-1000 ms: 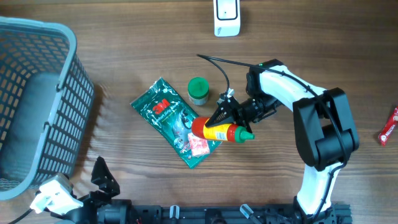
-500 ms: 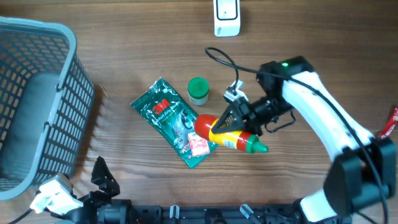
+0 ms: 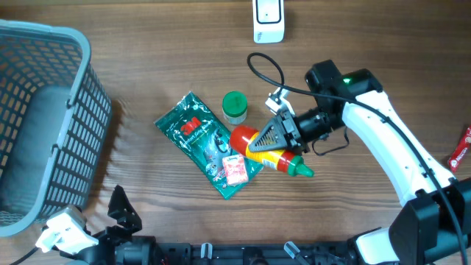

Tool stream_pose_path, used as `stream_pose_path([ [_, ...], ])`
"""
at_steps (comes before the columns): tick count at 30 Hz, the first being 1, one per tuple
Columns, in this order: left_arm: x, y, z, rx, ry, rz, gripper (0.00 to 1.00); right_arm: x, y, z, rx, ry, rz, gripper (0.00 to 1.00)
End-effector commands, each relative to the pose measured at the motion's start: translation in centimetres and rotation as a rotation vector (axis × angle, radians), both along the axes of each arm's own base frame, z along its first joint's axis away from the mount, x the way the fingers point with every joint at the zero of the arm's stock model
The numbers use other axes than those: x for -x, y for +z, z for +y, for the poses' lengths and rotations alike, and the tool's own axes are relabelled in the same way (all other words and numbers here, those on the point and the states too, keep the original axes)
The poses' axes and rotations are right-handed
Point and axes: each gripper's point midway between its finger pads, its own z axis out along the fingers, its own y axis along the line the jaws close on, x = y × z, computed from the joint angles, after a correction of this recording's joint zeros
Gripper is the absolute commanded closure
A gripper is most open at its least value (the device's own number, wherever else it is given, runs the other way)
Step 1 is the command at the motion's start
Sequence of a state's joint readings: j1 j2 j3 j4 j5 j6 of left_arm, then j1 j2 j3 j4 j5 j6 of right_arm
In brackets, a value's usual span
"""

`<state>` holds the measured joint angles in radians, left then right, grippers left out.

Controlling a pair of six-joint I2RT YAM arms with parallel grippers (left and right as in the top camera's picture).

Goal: Scan the item barcode
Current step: 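Lift the sriracha bottle horizontally over the glove pack, then rotate the sriracha bottle upright and carry it rightward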

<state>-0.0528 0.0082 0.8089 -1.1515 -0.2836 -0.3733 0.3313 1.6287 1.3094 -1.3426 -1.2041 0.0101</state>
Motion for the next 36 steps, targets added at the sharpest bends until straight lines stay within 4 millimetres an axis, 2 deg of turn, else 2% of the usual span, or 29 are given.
stream_pose_path([
  [1,0.0,0.1,0.0,0.003,0.001,-0.008,0.0,-0.8,-1.3,-0.6,0.137,-0.066,0.045,0.88],
  [4,0.0,0.1,0.0,0.003,0.002,-0.008,0.0,-1.1,-0.9,-1.3,0.138,-0.094,0.049,0.9],
  [9,0.0,0.1,0.0,0.003,0.002,-0.008,0.0,0.5,1.7,-4.3,0.153,-0.145,-0.027,0.93],
  [10,0.0,0.1,0.0,0.003,0.002,-0.008,0.0,0.4,1.8,-5.5,0.218,-0.2,-0.046,0.93],
  [12,0.0,0.1,0.0,0.003,0.001,-0.008,0.0,-0.8,0.3,-9.1,0.474,-0.4,-0.056,0.89],
  [13,0.0,0.1,0.0,0.003,0.001,-0.008,0.0,-1.1,0.2,-10.3,0.545,-0.473,-0.065,0.89],
  [16,0.0,0.1,0.0,0.003,0.002,-0.008,0.0,-1.2,1.2,-10.4,0.523,-0.505,-0.113,0.88],
  [22,0.0,0.1,0.0,0.003,0.001,-0.008,0.0,-2.3,1.3,-10.4,0.523,-0.55,-0.121,0.89],
  [28,0.0,0.1,0.0,0.003,0.001,-0.008,0.0,-5.2,-0.2,-14.2,0.731,-0.795,-0.123,0.86],
  [33,0.0,0.1,0.0,0.003,0.001,-0.008,0.0,-6.6,-1.5,-14.0,0.746,-0.787,-0.099,0.86],
  [34,0.0,0.1,0.0,0.003,0.002,-0.008,0.0,-6.6,-1.6,-13.2,0.713,-0.754,-0.09,0.84],
  [35,0.0,0.1,0.0,0.003,0.001,-0.008,0.0,-6.4,-0.7,-11.1,0.587,-0.654,-0.112,0.83],
  [36,0.0,0.1,0.0,0.003,0.001,-0.008,0.0,-5.9,1.4,-8.1,0.375,-0.504,-0.177,0.83],
])
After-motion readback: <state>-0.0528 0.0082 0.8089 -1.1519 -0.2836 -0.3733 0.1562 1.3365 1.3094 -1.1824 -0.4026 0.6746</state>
